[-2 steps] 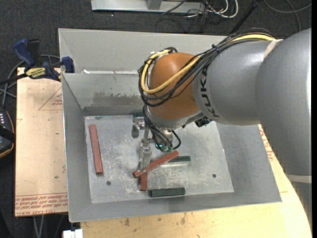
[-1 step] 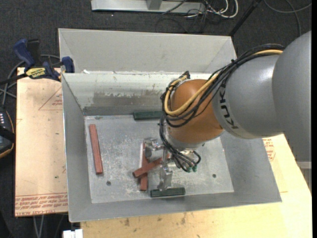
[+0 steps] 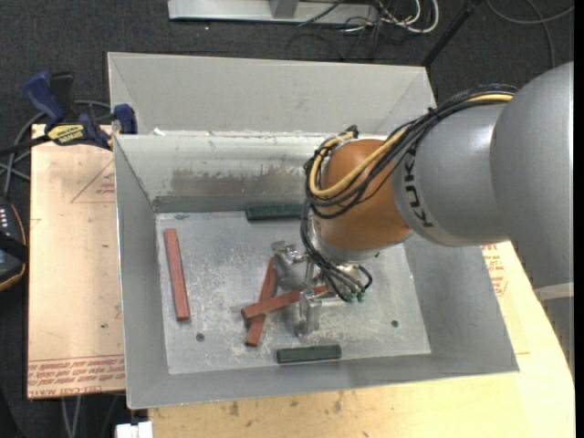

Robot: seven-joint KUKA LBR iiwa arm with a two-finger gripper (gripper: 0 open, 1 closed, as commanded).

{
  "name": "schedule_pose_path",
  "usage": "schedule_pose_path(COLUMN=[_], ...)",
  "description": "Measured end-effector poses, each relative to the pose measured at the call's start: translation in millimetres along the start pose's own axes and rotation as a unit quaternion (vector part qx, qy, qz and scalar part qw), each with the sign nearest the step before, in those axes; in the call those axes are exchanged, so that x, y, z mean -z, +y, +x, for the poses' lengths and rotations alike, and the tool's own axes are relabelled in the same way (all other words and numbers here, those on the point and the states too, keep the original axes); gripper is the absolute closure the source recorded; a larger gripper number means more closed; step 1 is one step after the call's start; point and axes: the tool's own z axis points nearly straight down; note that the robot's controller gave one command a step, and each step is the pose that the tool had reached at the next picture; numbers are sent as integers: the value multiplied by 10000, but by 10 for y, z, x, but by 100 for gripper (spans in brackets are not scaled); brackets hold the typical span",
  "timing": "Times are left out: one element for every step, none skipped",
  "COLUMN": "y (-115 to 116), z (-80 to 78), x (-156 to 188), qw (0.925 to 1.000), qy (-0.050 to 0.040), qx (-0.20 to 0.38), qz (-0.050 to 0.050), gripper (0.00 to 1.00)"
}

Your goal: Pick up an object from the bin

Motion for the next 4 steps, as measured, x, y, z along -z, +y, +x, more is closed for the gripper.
schedule_pose_path(y=[6, -34, 50, 75], z=[-32, 537, 619, 454], x=[53, 402, 829, 1470], qw=[10000, 9936, 10000, 9999], qy=[-56, 38, 19, -10], qx=[1, -1125, 74, -170], qz=[3, 8, 4, 6], gripper=[100, 100, 100, 100])
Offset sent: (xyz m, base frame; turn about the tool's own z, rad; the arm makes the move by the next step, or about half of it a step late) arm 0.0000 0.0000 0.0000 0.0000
